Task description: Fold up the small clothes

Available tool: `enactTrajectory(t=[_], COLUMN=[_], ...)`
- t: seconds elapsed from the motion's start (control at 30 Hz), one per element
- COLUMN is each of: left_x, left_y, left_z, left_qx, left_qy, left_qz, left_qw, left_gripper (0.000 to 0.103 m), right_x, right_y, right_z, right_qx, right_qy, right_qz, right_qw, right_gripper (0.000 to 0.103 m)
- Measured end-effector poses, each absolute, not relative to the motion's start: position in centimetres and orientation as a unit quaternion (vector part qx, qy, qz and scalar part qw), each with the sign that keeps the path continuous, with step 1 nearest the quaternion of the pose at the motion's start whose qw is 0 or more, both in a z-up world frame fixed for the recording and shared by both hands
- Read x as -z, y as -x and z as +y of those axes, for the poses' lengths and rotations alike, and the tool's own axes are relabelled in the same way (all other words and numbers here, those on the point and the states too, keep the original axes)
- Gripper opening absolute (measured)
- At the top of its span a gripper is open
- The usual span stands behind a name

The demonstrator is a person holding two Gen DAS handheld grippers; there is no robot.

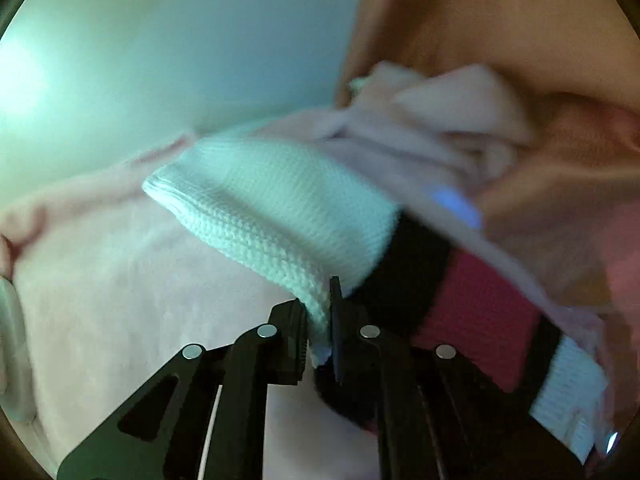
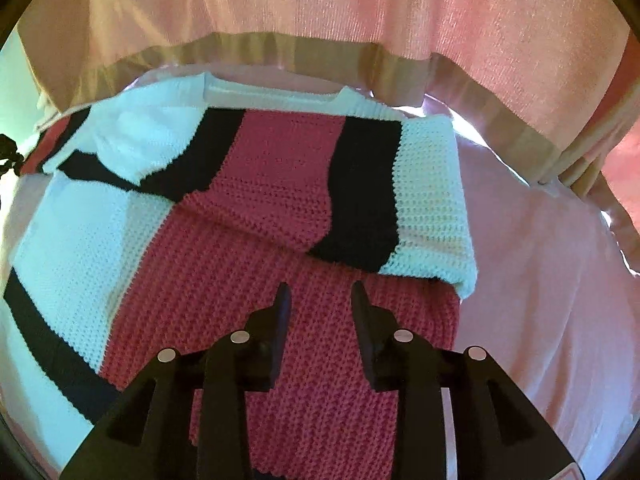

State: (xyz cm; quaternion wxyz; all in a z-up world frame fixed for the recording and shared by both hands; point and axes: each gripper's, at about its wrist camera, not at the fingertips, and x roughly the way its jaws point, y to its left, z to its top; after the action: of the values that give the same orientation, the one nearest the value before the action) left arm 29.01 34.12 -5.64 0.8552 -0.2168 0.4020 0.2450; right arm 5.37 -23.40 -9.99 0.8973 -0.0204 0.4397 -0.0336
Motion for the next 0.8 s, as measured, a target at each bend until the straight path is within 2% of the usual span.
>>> enactTrajectory(t=[0.27, 0.37, 0.47, 0.5, 0.53, 0.57, 0.6, 0.7, 0.77, 0.8], left_x=[-7.4, -8.2, -5.3, -3.4, -1.9, 0.2, 1.1, 3.2, 2.3, 1.7], left_y=[-24.3, -21.7, -19.9, -19.6, -19.3, -18.6, -18.3, -17.6, -17.3, -16.9], left_z=[12.8, 2.8, -5.4, -7.8, -9.1, -10.1, -10.3, -7.2, -3.7, -1.8], left_qx=[-0.049, 0.045, 0.105, 0.122, 0.129, 0.131, 0.131, 0.121, 0.103, 0.087], left_qy=[0.099, 0.071, 0.038, 0.028, 0.022, 0.015, 0.011, 0.013, 0.042, 0.071], left_qz=[0.295, 0.304, 0.340, 0.363, 0.380, 0.403, 0.415, 0.428, 0.415, 0.409], left_qw=[0.949, 0.949, 0.934, 0.924, 0.916, 0.906, 0.900, 0.896, 0.903, 0.906], left_gripper=[0.008, 0.008, 0.013, 0.019, 0.040, 0.053, 0.061, 0.061, 0.068, 0.074], right_x=[7.7, 7.2, 7.0, 7.0, 7.0, 7.1, 7.1, 7.3, 7.4, 7.4], right_y=[-4.7, -4.4, -4.4, -4.3, -4.3, -4.4, -4.4, -4.6, -4.7, -4.9], right_z=[-25.4, -26.7, -28.1, -28.5, -29.1, -29.5, -29.9, -30.6, -30.5, -30.3], right_qx=[0.041, 0.051, 0.066, 0.068, 0.073, 0.075, 0.077, 0.069, 0.055, 0.049], right_qy=[-0.022, -0.034, -0.043, -0.046, -0.052, -0.055, -0.059, -0.070, -0.079, -0.085], right_qz=[0.415, 0.409, 0.408, 0.408, 0.409, 0.411, 0.412, 0.415, 0.414, 0.414], right_qw=[0.908, 0.910, 0.910, 0.909, 0.908, 0.907, 0.906, 0.904, 0.905, 0.905], right_gripper=[0.035, 0.037, 0.040, 0.041, 0.042, 0.043, 0.044, 0.046, 0.046, 0.047])
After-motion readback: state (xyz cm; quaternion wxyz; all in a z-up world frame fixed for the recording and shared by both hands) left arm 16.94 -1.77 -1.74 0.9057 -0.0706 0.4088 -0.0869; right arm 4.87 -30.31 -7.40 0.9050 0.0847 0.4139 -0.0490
